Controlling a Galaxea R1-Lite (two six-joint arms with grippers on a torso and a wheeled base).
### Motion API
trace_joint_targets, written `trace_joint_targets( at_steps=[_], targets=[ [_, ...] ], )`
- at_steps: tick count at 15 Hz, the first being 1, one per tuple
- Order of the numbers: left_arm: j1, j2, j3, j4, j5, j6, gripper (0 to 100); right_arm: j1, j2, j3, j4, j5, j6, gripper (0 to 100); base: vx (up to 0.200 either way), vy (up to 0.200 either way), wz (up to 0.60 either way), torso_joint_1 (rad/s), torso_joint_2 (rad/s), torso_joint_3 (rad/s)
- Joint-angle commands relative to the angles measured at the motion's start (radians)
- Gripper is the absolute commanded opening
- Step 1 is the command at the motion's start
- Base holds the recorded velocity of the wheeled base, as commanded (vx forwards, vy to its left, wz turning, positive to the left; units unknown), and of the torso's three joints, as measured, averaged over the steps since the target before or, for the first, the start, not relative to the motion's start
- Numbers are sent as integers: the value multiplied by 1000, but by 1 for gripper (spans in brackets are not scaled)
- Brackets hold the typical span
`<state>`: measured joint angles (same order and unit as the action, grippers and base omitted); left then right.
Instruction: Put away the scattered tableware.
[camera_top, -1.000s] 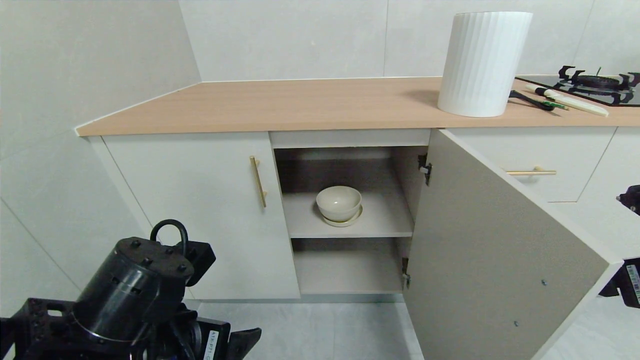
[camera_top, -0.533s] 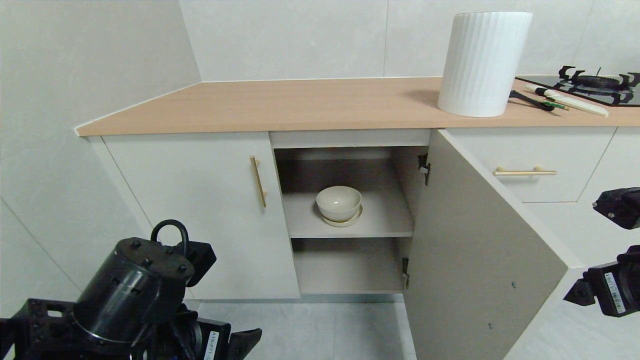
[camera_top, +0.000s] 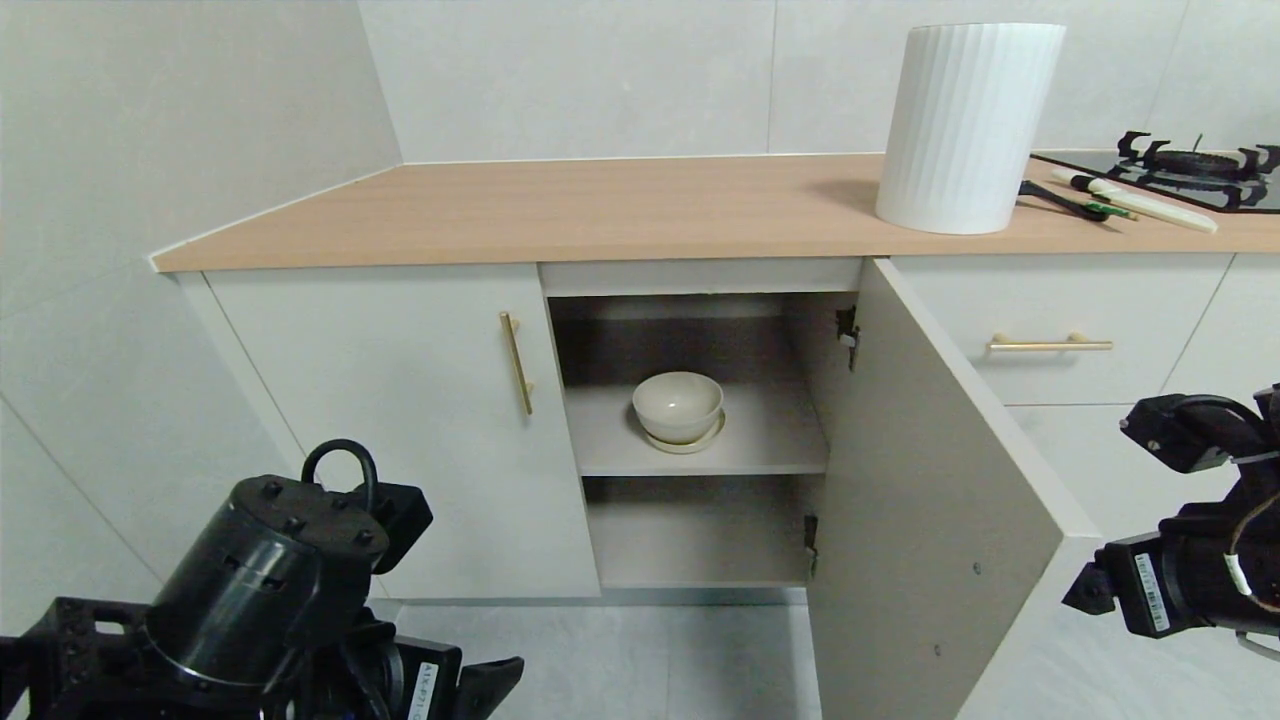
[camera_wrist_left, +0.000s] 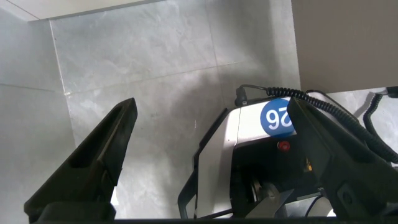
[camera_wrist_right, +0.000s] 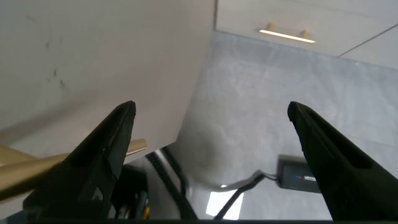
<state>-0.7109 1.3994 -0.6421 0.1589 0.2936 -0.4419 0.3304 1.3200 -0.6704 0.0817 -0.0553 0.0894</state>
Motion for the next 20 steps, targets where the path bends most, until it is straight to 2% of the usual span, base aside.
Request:
trace_joint_targets(
  at_steps=[1, 8, 11, 13, 16, 20],
  targets=[
    [1, 1, 1, 1, -1, 0, 100, 13, 25, 5, -20, 12, 12, 100, 0, 0, 0, 0, 0, 0],
    [1, 3, 1, 1, 1, 0, 100, 22, 59, 17, -34, 20, 27, 100, 0, 0, 0, 0, 0, 0],
    [1, 3, 1, 1, 1, 0, 100, 22, 77, 17, -51, 19, 27, 100, -200, 0, 0, 12, 4, 4],
    [1, 1, 1, 1, 1, 0, 100, 22, 79, 29, -79, 19, 27, 100, -200, 0, 0, 10, 2, -7],
    [1, 1, 1, 1, 1, 0, 100, 22, 105, 31, -122, 19, 47, 100, 0, 0, 0, 0, 0, 0],
    [1, 3, 1, 1, 1, 0, 100, 27, 171, 32, -240, 15, 141, 100, 0, 0, 0, 0, 0, 0]
  ],
)
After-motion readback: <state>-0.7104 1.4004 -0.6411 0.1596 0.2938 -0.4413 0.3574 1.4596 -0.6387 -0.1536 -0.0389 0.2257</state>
